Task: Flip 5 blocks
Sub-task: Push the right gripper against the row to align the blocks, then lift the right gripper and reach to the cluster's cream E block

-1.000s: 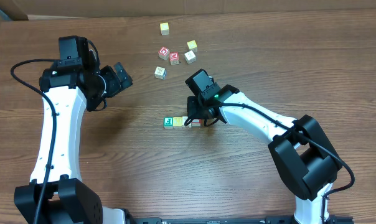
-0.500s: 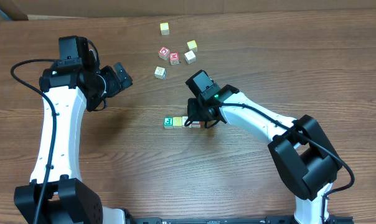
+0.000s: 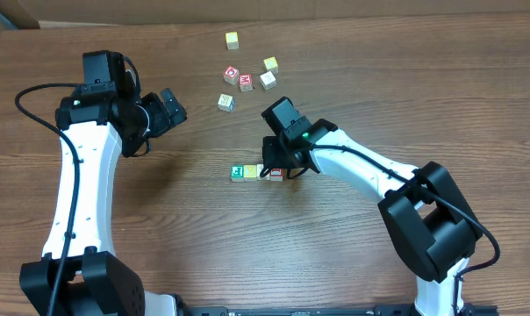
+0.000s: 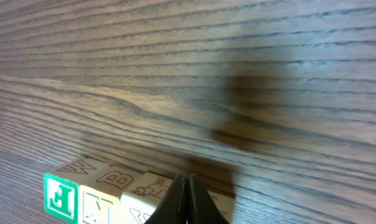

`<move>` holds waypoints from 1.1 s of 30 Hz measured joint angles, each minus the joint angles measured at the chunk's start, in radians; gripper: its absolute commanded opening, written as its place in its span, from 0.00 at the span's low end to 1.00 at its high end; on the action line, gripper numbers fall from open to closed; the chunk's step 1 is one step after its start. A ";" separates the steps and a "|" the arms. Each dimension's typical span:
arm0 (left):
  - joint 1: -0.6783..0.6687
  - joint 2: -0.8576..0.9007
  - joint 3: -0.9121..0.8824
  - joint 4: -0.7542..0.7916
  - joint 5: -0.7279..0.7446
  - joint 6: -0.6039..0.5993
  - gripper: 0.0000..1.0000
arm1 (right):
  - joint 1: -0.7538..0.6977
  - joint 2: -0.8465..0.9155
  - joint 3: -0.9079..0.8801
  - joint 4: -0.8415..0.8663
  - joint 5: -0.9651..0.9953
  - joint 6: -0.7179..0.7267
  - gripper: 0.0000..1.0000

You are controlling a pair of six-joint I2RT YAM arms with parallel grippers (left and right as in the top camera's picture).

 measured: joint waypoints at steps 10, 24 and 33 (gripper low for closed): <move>0.000 0.000 0.000 0.000 0.000 0.000 1.00 | -0.054 -0.034 0.044 -0.018 -0.041 0.023 0.23; 0.000 0.000 0.000 0.000 0.000 0.000 1.00 | -0.068 -0.035 0.110 -0.179 -0.161 0.027 0.33; 0.000 0.000 0.000 0.000 0.000 0.000 1.00 | -0.115 -0.036 0.461 -0.303 -0.173 -0.011 0.40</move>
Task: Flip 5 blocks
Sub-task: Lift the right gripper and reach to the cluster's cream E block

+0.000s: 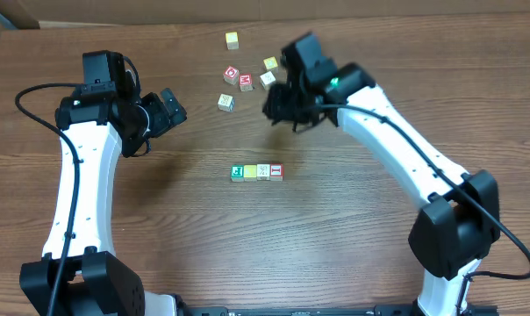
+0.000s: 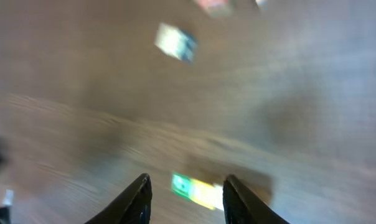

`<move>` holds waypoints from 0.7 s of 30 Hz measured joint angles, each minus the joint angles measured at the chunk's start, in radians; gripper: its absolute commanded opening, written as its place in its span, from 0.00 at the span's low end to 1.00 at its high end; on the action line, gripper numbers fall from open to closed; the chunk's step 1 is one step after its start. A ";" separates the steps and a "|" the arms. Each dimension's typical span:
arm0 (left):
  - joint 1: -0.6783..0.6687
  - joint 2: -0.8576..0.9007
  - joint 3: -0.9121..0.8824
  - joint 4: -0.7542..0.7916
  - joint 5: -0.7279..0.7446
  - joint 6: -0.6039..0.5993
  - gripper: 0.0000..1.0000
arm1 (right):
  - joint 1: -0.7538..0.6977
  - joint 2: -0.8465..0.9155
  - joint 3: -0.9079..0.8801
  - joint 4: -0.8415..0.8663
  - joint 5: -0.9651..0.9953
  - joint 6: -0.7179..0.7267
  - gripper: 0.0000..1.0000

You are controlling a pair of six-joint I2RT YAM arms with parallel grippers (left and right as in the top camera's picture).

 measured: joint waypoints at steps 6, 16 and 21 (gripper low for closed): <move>0.000 0.000 0.000 0.000 0.000 0.000 1.00 | 0.014 -0.006 0.051 0.147 0.044 -0.006 0.40; 0.000 0.000 0.000 0.000 0.000 0.000 1.00 | 0.100 0.116 0.051 0.307 0.175 -0.005 0.59; 0.000 0.000 0.000 0.000 0.000 0.000 1.00 | 0.124 0.221 0.051 0.387 0.207 -0.012 0.68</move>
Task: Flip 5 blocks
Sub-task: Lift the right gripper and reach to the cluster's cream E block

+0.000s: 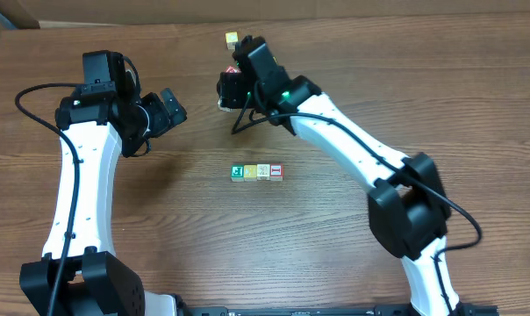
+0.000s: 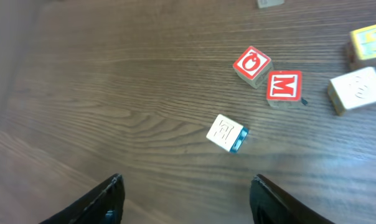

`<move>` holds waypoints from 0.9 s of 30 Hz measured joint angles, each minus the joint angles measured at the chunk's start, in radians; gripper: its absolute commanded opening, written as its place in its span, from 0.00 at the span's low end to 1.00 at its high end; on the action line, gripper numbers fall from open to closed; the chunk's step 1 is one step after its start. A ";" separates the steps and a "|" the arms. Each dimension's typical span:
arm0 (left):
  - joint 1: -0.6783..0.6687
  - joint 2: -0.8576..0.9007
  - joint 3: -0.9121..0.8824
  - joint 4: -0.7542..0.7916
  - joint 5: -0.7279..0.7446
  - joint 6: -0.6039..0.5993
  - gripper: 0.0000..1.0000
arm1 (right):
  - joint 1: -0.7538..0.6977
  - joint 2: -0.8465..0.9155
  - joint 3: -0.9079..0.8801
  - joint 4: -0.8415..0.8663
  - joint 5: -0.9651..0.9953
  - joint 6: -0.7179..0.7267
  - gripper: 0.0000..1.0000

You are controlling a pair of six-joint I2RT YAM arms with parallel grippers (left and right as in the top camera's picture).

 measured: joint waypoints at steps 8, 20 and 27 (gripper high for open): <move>0.000 0.000 0.000 0.000 0.000 0.000 1.00 | 0.003 0.111 0.000 0.137 0.016 -0.002 0.71; 0.000 0.000 0.000 0.000 0.000 0.000 1.00 | 0.005 0.216 0.000 0.250 0.036 0.098 0.66; 0.000 0.000 0.000 0.000 0.000 0.000 1.00 | 0.016 0.257 0.000 0.311 0.083 0.138 0.66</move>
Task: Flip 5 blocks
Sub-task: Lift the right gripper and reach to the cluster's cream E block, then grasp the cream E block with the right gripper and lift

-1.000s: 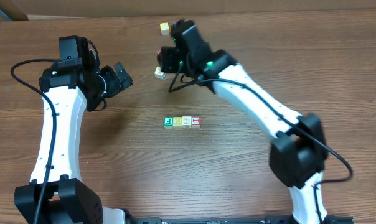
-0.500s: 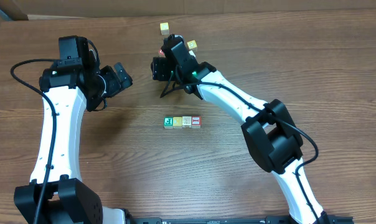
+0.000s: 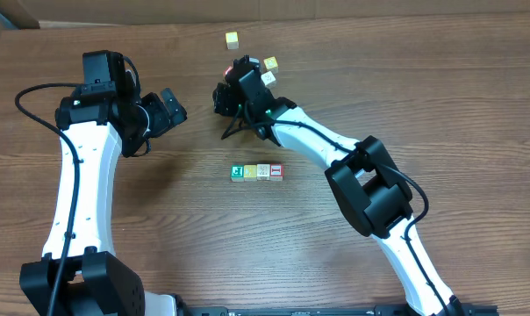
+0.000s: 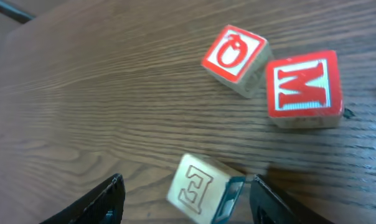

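Observation:
My right gripper (image 4: 185,205) stands open low over the table, and a pale block with an outlined E and a teal side (image 4: 203,186) lies between its fingers (image 4: 107,199), nearer the right one. Whether a finger touches it I cannot tell. In the overhead view the right gripper (image 3: 224,98) covers that block. A red O block (image 4: 233,56) and a red M block (image 4: 303,87) lie just beyond. A row of blocks (image 3: 257,172) sits mid-table. My left gripper (image 3: 171,105) hangs off to the left, away from all blocks.
Loose blocks lie at the far side: a yellow one (image 3: 232,39), another yellowish one (image 3: 270,63) and a white one (image 3: 267,79) beside my right arm. A cardboard wall (image 3: 247,9) runs along the table's far edge.
My right gripper, still open, has come down and closer to the E block, which lay ahead of it and now sits between its fingers. The left arm has not moved.
My right gripper was shut at the right end of the mid-table row. Then it was open and raised, away from the row. Then it was over the loose far blocks with the E block ahead, and now it straddles that block.

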`<move>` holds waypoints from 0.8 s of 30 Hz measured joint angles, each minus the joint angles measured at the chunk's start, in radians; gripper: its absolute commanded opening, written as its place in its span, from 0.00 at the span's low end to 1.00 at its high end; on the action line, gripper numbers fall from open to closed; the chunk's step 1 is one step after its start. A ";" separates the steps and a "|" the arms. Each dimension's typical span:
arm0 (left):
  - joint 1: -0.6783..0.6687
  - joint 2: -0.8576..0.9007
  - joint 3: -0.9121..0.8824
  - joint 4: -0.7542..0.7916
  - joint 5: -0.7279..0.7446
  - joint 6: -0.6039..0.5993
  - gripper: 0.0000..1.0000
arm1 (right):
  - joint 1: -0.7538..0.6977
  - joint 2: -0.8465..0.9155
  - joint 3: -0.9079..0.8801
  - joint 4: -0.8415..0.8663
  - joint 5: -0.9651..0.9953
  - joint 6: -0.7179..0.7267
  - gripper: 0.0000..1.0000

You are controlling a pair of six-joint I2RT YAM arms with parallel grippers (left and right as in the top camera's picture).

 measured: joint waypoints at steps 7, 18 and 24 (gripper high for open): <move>0.000 0.000 0.000 0.000 0.000 0.000 1.00 | 0.029 0.034 0.000 0.039 0.065 0.011 0.66; 0.000 0.000 0.000 0.000 0.000 0.000 1.00 | 0.061 0.052 0.000 0.014 0.203 0.015 0.54; 0.000 0.000 0.000 0.000 0.000 0.000 1.00 | 0.050 0.039 0.011 -0.072 0.225 0.005 0.54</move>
